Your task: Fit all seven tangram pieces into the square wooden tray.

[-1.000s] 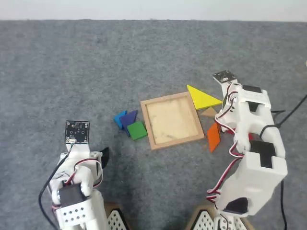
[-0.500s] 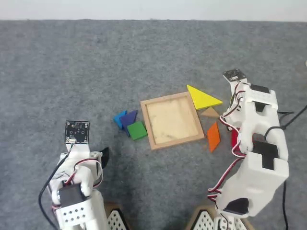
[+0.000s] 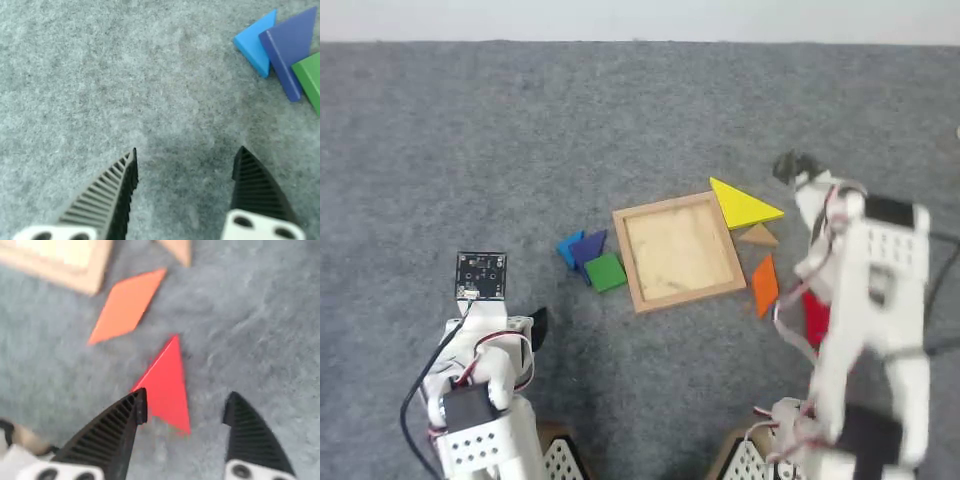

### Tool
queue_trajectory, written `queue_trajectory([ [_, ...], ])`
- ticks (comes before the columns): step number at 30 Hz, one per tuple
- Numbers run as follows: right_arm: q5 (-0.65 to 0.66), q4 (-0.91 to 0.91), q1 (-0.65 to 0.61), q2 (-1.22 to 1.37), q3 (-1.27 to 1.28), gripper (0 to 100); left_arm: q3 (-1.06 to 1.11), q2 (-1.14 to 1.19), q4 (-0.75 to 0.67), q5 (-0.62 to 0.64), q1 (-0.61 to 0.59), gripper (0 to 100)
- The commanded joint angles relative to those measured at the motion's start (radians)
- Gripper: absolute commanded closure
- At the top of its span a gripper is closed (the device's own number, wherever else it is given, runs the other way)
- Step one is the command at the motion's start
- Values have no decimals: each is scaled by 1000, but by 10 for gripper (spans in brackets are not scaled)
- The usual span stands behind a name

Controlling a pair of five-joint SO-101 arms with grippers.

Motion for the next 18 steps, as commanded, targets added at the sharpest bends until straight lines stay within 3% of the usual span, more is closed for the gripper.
queue_trajectory([
  [1, 176, -13, 74, -191, 192, 704, -12, -21, 3, 5, 0, 702],
  [8, 232, -133, 139, -110, 308, 662, -12, -21, 3, 5, 0, 702],
  [15, 506, -128, 137, -27, 313, 634, -12, -21, 3, 5, 0, 702],
  [18, 560, -133, 137, -7, 315, 635, -12, -21, 3, 5, 0, 702],
])
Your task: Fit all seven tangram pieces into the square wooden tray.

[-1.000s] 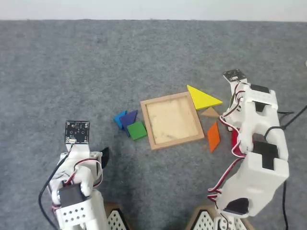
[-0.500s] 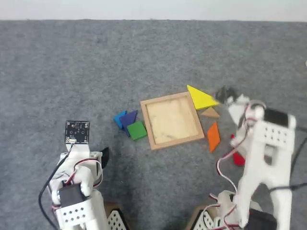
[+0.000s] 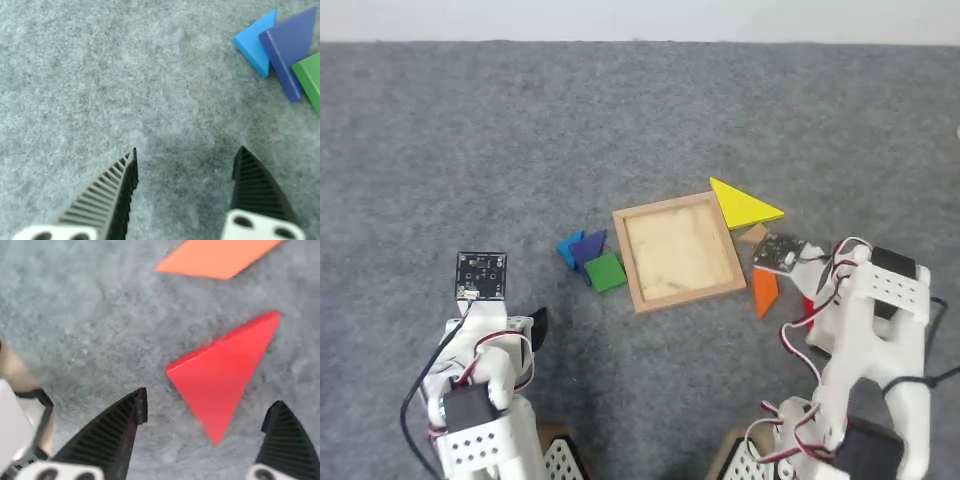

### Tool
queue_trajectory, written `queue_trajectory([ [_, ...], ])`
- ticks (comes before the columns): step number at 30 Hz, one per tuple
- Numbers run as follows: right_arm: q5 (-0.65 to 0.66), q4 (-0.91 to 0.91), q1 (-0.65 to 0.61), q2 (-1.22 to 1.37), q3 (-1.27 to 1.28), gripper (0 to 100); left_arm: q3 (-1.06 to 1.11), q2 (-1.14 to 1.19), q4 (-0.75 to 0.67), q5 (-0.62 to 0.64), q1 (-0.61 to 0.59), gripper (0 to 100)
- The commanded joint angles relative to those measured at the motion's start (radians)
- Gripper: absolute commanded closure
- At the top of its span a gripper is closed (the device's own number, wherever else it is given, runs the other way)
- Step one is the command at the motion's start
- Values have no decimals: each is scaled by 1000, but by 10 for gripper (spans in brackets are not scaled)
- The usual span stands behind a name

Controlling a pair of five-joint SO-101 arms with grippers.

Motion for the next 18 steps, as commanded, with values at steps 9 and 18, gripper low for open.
queue_trajectory([
  [9, 81, -196, 54, 119, 9, 636, -12, -21, 3, 5, 0, 702],
  [18, 72, -219, 7, 236, 8, 636, -12, -21, 3, 5, 0, 702],
])
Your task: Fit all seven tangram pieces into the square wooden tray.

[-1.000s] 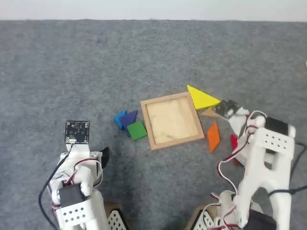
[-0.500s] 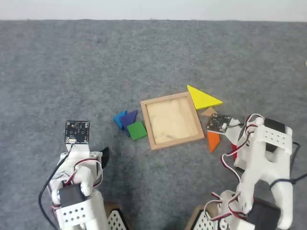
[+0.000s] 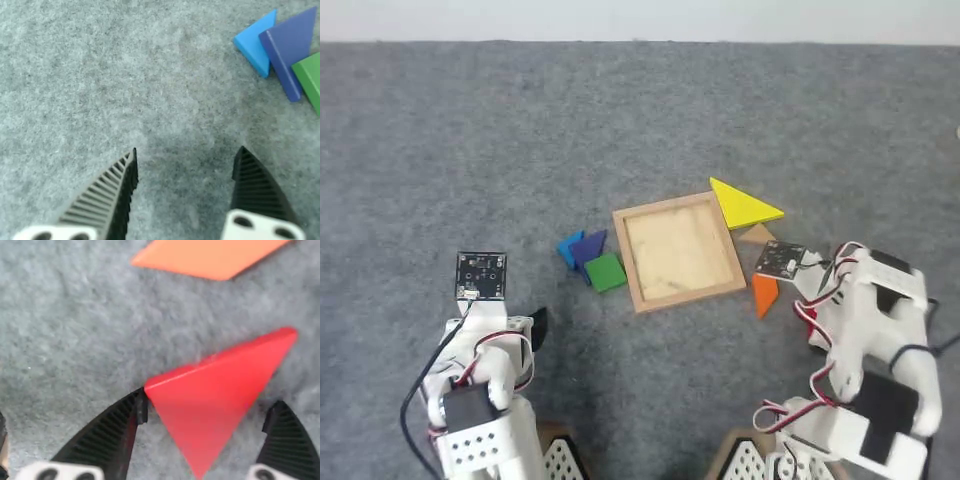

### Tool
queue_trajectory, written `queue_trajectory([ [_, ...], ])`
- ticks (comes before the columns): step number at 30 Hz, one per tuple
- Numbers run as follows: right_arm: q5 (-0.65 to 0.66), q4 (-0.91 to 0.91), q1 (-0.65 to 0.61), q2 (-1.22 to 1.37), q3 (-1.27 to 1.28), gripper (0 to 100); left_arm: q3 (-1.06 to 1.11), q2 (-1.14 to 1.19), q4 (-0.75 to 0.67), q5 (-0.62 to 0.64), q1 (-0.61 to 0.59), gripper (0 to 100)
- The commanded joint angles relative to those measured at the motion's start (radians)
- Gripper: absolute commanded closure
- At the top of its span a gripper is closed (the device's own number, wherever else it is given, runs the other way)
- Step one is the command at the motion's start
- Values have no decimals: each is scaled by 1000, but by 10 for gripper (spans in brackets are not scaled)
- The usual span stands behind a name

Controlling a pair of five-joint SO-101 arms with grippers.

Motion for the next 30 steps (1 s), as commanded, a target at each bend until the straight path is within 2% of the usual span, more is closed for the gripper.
queue_trajectory([
  [1, -14, 18, -38, 1, -6, 636, -12, -21, 3, 5, 0, 702],
  [18, -408, 10, -77, 4, -26, 637, -12, -21, 3, 5, 0, 702],
  [25, -502, 18, -159, 5, -25, 637, -12, -21, 3, 5, 0, 702],
  [30, -531, 10, -156, 5, -25, 637, -12, -21, 3, 5, 0, 702],
])
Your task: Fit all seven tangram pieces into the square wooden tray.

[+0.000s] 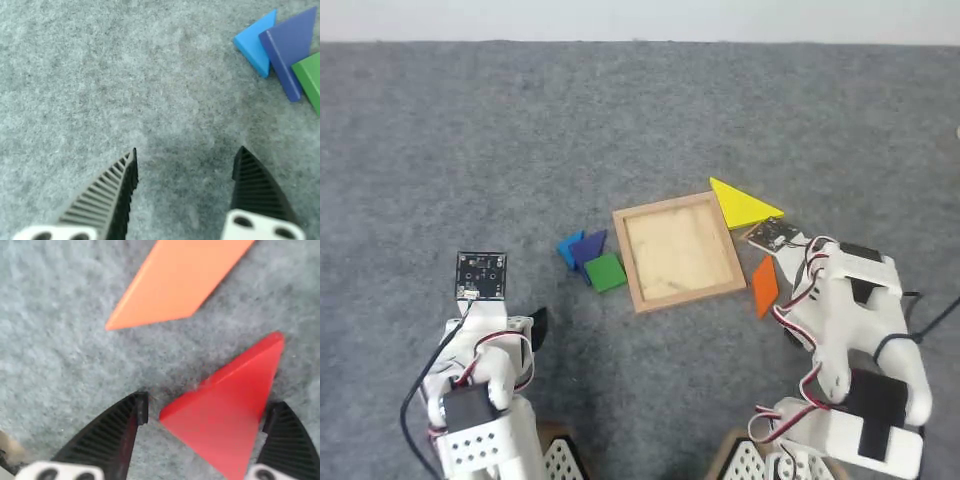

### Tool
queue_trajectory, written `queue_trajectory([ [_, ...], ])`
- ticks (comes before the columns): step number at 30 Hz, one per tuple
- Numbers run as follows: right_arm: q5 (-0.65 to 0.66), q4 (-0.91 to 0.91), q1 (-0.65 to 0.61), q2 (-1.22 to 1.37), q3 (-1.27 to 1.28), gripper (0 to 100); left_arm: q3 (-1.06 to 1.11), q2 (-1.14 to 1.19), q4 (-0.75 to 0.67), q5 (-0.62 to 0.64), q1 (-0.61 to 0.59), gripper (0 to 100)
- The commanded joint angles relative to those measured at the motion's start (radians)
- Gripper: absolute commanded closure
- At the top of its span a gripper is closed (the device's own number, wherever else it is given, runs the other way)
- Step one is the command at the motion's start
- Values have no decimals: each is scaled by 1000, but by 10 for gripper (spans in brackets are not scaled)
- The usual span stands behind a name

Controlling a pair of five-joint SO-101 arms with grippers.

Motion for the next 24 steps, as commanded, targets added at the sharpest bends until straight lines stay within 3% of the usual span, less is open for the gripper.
queue_trajectory([
  [1, -21, 5, -10, 2, -25, 637, -12, -21, 3, 5, 0, 702],
  [7, -14, 5, 54, 2, -23, 637, -12, -21, 3, 5, 0, 702],
  [24, 32, 15, 56, 4, -18, 671, -12, -21, 3, 5, 0, 702],
])
